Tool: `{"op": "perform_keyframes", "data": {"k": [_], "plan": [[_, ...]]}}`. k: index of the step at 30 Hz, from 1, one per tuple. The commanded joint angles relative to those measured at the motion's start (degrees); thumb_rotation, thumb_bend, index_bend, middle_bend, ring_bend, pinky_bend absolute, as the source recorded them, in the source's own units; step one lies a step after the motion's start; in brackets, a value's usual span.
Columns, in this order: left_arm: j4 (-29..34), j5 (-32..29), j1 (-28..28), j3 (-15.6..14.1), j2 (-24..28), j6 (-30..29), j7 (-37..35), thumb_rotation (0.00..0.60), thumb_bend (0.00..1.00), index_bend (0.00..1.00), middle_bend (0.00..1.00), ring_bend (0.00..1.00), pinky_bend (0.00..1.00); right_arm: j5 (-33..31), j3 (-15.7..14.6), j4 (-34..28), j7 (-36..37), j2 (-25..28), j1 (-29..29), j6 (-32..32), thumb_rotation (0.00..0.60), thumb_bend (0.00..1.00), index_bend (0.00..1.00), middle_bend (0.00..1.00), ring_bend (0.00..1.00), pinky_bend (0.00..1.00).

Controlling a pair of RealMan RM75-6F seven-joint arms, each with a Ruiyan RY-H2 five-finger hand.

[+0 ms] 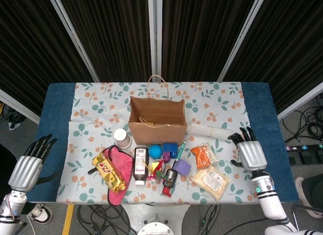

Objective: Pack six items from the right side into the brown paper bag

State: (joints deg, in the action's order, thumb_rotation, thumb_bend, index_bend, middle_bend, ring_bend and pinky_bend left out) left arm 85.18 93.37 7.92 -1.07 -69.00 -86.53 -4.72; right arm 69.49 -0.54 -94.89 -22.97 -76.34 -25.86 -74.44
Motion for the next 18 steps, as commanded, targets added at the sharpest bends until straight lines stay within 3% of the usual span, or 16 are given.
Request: {"op": "perform_keyframes", "data": {"k": [1, 18], "plan": [[-0.08, 0.03, -0.14, -0.05, -0.01, -0.18, -0.03, 0.6, 0.02, 0.1, 0.13, 0.03, 0.15, -0.36, 0.31, 1.73, -3.6, -2.9, -1.66, 4.09, 0.6, 0.0, 0.23, 0.2, 0.03, 0.0], [-0.2, 0.05, 0.42, 0.02, 0.23, 0.8, -0.39, 0.6, 0.02, 0.1, 0.13, 0.03, 0.15, -2.69, 1.8, 7.03, -15.8, -7.69, -7.41, 13.49, 0.6, 0.0, 0.18, 0.13, 0.0, 0.0]]}}
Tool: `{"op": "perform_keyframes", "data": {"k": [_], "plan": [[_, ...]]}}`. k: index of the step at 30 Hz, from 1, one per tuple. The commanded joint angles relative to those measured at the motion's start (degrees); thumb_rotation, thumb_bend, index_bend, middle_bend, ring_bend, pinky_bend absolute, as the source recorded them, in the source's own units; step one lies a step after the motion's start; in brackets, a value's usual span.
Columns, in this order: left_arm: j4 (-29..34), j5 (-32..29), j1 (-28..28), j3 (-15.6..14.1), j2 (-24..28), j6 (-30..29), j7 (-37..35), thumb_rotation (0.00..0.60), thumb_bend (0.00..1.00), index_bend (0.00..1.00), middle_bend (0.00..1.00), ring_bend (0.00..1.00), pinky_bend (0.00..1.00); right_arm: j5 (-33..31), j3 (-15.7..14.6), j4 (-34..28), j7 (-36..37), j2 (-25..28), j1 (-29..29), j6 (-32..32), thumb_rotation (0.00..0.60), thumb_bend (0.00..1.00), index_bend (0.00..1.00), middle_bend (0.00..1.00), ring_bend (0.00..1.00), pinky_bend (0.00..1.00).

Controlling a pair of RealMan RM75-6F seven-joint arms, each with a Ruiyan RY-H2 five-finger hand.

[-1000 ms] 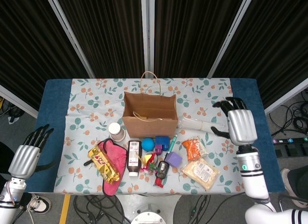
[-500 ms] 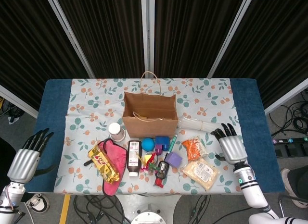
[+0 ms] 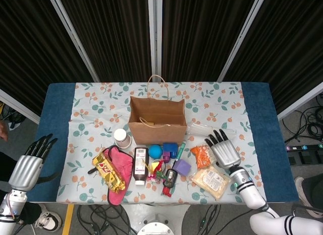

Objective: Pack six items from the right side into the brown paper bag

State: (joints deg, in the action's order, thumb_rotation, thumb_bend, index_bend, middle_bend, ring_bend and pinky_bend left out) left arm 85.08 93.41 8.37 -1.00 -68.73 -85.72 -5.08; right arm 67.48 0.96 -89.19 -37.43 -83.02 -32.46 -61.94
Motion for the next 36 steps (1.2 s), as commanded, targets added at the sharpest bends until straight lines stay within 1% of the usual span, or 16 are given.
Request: {"op": "perform_keyframes", "data": {"k": [1, 8, 12, 17, 19, 22, 24, 26, 30, 32, 34, 36], "plan": [[-0.19, -0.04, -0.03, -0.03, -0.09, 0.02, -0.11, 0.6, 0.02, 0.1, 0.13, 0.03, 0.15, -1.14, 0.54, 1.63, -1.58, -1.3, -1.05, 1.4, 0.6, 0.0, 0.18, 0.13, 0.0, 0.0], [-0.65, -0.5, 0.34, 0.38, -0.21, 0.46, -0.72, 0.6, 0.02, 0.1, 0.13, 0.03, 0.15, -4.92, 1.61, 3.72, -5.22, -3.41, -3.85, 5.62, 0.6, 0.0, 0.18, 0.13, 0.0, 0.0], [-0.9, -0.91, 0.46, 0.59, -0.28, 0.69, -1.18, 0.6, 0.02, 0.1, 0.13, 0.03, 0.15, -6.79, 2.06, 4.18, -6.07, -4.61, -5.13, 7.41, 0.6, 0.0, 0.18, 0.13, 0.0, 0.0], [-1.38, -1.33, 0.41, 0.76, -0.26, 0.7, -1.75, 0.6, 0.02, 0.1, 0.13, 0.03, 0.15, -7.3, 1.95, 5.01, -6.69, -6.08, -6.04, 7.84, 0.6, 0.0, 0.17, 0.13, 0.0, 0.0], [-1.49, -1.47, 0.41, 0.8, -0.22, 0.76, -2.01, 0.6, 0.01, 0.1, 0.13, 0.03, 0.15, -7.14, 1.88, 5.46, -6.68, -6.61, -6.12, 7.5, 0.6, 0.01, 0.19, 0.16, 0.01, 0.0], [-1.63, -1.51, 0.45, 0.82, -0.2, 0.81, -2.31, 0.6, 0.02, 0.1, 0.13, 0.03, 0.15, -6.99, 1.62, 6.34, -7.07, -7.54, -6.02, 6.62, 0.6, 0.06, 0.29, 0.25, 0.08, 0.03], [-1.72, -1.55, 0.51, 0.82, -0.21, 0.94, -2.55, 0.6, 0.02, 0.1, 0.13, 0.03, 0.15, -7.22, 1.44, 6.81, -7.7, -8.05, -5.91, 6.04, 0.6, 0.09, 0.38, 0.31, 0.14, 0.07], [-1.76, -1.57, 0.57, 0.8, -0.22, 1.07, -2.75, 0.6, 0.02, 0.1, 0.13, 0.03, 0.15, -7.5, 1.42, 6.91, -8.14, -8.33, -5.88, 5.6, 0.6, 0.12, 0.45, 0.36, 0.21, 0.09], [-1.7, -1.47, 0.54, 0.75, -0.17, 0.97, -2.82, 0.6, 0.02, 0.1, 0.13, 0.03, 0.15, -6.52, 1.53, 6.42, -7.94, -8.4, -5.56, 3.87, 0.6, 0.18, 0.58, 0.44, 0.31, 0.14], [-1.5, -1.37, 0.55, 0.69, -0.06, 0.96, -2.75, 0.6, 0.02, 0.1, 0.13, 0.03, 0.15, -5.01, 1.6, 5.43, -7.58, -7.88, -5.24, 2.23, 0.6, 0.2, 0.61, 0.46, 0.34, 0.16], [-1.22, -1.28, 0.58, 0.7, 0.04, 0.89, -2.68, 0.6, 0.02, 0.1, 0.13, 0.03, 0.15, -3.44, 1.68, 3.83, -7.35, -6.94, -4.81, 0.38, 0.6, 0.21, 0.63, 0.47, 0.35, 0.16], [-0.84, -1.15, 0.61, 0.73, 0.18, 0.77, -2.56, 0.6, 0.02, 0.1, 0.13, 0.03, 0.15, -1.26, 1.9, 0.42, -6.89, -4.95, -4.0, -2.46, 0.6, 0.21, 0.63, 0.48, 0.36, 0.17]]}}
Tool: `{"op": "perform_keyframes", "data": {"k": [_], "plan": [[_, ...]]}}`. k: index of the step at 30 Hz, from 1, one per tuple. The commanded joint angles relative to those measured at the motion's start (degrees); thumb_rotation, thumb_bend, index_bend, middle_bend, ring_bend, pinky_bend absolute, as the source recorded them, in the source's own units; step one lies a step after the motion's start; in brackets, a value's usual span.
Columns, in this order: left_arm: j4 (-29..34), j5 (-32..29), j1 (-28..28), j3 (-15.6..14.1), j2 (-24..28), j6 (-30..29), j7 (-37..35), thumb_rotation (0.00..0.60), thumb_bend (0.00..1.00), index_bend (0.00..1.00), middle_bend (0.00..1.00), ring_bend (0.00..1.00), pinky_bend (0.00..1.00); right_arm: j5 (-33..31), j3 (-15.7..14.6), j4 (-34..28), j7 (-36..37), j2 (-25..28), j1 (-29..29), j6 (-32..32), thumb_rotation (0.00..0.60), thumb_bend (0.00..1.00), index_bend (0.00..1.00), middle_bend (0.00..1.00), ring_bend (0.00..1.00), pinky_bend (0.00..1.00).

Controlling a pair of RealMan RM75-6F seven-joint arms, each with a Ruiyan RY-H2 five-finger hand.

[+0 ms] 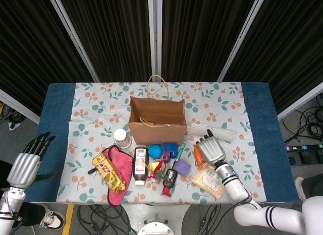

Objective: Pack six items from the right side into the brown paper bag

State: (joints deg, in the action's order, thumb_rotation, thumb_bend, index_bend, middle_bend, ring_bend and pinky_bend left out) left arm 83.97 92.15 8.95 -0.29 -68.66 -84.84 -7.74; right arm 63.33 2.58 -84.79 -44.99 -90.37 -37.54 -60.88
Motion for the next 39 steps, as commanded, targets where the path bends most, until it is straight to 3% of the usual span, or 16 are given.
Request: {"op": "perform_keyframes", "data": {"k": [1, 7, 11, 16, 19, 23, 26, 32, 39], "plan": [[0.42, 0.18, 0.04, 0.03, 0.17, -0.17, 0.15, 0.6, 0.02, 0.1, 0.13, 0.03, 0.15, 4.09, 0.41, -5.88, 1.0, 3.59, 1.52, -5.0, 0.6, 0.21, 0.63, 0.47, 0.36, 0.17], [1.47, 0.82, 0.03, -0.19, 0.43, -0.45, 0.85, 0.6, 0.02, 0.1, 0.13, 0.03, 0.15, 12.2, 3.55, -21.17, 1.69, 15.28, 4.59, -16.11, 0.6, 0.21, 0.63, 0.48, 0.36, 0.17], [1.94, 1.41, 0.02, -0.57, 0.3, -0.47, 1.2, 0.6, 0.02, 0.1, 0.13, 0.03, 0.15, 15.26, 8.1, -31.46, 1.9, 23.65, 5.52, -20.87, 0.6, 0.21, 0.63, 0.49, 0.36, 0.17], [2.49, 2.15, -0.01, -0.77, 0.4, -0.92, 1.62, 0.6, 0.02, 0.1, 0.13, 0.03, 0.15, 13.69, 15.19, -38.84, -0.64, 26.82, 3.11, -22.29, 0.6, 0.21, 0.63, 0.5, 0.36, 0.16], [2.97, 2.08, 0.03, -0.57, 0.83, -1.09, 1.84, 0.6, 0.02, 0.1, 0.13, 0.03, 0.15, 8.2, 19.31, -39.38, -3.73, 24.26, -1.01, -20.49, 0.6, 0.21, 0.63, 0.5, 0.36, 0.16], [3.44, 1.77, 0.19, -0.11, 1.36, -1.21, 1.82, 0.6, 0.02, 0.1, 0.13, 0.03, 0.15, -2.96, 22.95, -34.96, -9.88, 16.96, -8.69, -17.34, 0.6, 0.21, 0.63, 0.49, 0.36, 0.16], [3.45, 1.42, 0.17, -0.03, 1.5, -1.07, 1.7, 0.6, 0.02, 0.1, 0.13, 0.03, 0.15, -8.51, 23.83, -30.73, -13.78, 11.18, -13.6, -16.8, 0.6, 0.21, 0.63, 0.49, 0.36, 0.16], [2.85, 0.64, -0.01, 0.08, 1.56, -0.89, 0.8, 0.6, 0.02, 0.1, 0.13, 0.03, 0.15, -13.7, 24.05, -23.21, -19.09, 2.57, -20.63, -17.39, 0.6, 0.21, 0.64, 0.49, 0.36, 0.16], [2.32, 0.2, 0.11, 0.43, 1.87, -0.8, -0.57, 0.6, 0.02, 0.1, 0.13, 0.03, 0.15, -16.98, 24.29, -18.51, -20.61, -1.61, -24.1, -18.63, 0.6, 0.21, 0.64, 0.49, 0.36, 0.16]]}}
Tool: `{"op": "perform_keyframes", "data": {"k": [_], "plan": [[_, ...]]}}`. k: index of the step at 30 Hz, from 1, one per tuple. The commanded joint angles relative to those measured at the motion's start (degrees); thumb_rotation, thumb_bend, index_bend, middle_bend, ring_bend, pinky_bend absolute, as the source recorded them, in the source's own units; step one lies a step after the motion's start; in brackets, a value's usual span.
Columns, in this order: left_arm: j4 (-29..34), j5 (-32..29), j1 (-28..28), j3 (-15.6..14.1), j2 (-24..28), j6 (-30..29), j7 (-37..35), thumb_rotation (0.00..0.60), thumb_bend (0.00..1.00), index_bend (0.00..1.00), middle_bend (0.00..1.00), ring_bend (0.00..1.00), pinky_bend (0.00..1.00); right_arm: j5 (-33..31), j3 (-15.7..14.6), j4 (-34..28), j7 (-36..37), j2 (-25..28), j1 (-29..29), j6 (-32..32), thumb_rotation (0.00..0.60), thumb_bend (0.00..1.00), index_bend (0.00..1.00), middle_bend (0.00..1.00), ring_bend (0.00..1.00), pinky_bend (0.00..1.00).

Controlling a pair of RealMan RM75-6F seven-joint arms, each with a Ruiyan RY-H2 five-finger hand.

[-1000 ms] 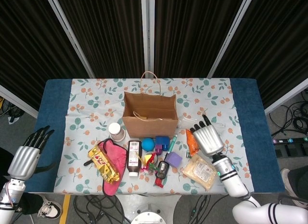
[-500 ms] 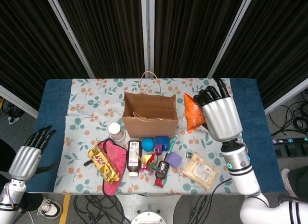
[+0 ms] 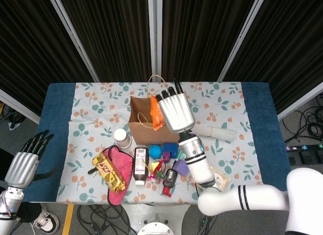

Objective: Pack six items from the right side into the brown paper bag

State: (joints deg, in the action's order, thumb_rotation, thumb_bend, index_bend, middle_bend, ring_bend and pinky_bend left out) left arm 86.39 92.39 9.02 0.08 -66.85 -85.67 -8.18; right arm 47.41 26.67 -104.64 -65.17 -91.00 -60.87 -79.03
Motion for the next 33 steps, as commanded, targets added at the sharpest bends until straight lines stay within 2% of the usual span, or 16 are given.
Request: {"op": "perform_keyframes", "data": {"k": [1, 9, 21, 25, 28, 30, 33], "plan": [[-0.16, -0.04, 0.06, 0.08, 0.09, 0.03, -0.3, 0.6, 0.02, 0.1, 0.13, 0.03, 0.15, -1.64, 0.34, 2.08, -0.37, -1.3, -1.01, -0.75, 0.6, 0.21, 0.64, 0.49, 0.36, 0.16], [-0.51, -0.2, 0.24, 0.28, 0.28, 0.21, -0.79, 0.6, 0.02, 0.1, 0.13, 0.03, 0.15, -3.16, 1.19, 4.32, 1.65, -0.53, -1.02, -1.98, 0.6, 0.22, 0.64, 0.49, 0.36, 0.16], [-1.23, -0.76, 0.08, 0.25, -0.23, 0.45, -1.07, 0.6, 0.02, 0.1, 0.13, 0.03, 0.15, -4.0, -1.52, 8.44, 2.96, -2.15, -2.17, -0.47, 0.6, 0.23, 0.64, 0.49, 0.36, 0.16], [-1.54, -1.1, 0.09, 0.47, -0.25, 0.46, -1.6, 0.6, 0.02, 0.1, 0.13, 0.03, 0.15, -4.45, -2.13, 8.83, 2.88, -2.58, -2.5, -0.06, 0.6, 0.21, 0.63, 0.47, 0.36, 0.16], [-1.68, -1.04, 0.14, 0.43, -0.31, 0.56, -1.8, 0.6, 0.02, 0.1, 0.13, 0.03, 0.15, -5.84, -2.24, 7.8, 2.86, -2.02, -2.46, 0.89, 0.6, 0.09, 0.55, 0.43, 0.31, 0.13], [-1.71, -0.93, 0.21, 0.4, -0.31, 0.63, -1.91, 0.6, 0.02, 0.1, 0.13, 0.03, 0.15, -7.23, -2.18, 6.65, 2.75, -1.28, -2.4, 1.7, 0.6, 0.01, 0.44, 0.4, 0.25, 0.1], [-1.69, -0.85, 0.25, 0.43, -0.3, 0.57, -2.04, 0.6, 0.02, 0.1, 0.13, 0.03, 0.15, -8.21, -2.37, 5.46, 2.71, -0.24, -2.36, 2.33, 0.6, 0.0, 0.32, 0.35, 0.18, 0.06]]}}
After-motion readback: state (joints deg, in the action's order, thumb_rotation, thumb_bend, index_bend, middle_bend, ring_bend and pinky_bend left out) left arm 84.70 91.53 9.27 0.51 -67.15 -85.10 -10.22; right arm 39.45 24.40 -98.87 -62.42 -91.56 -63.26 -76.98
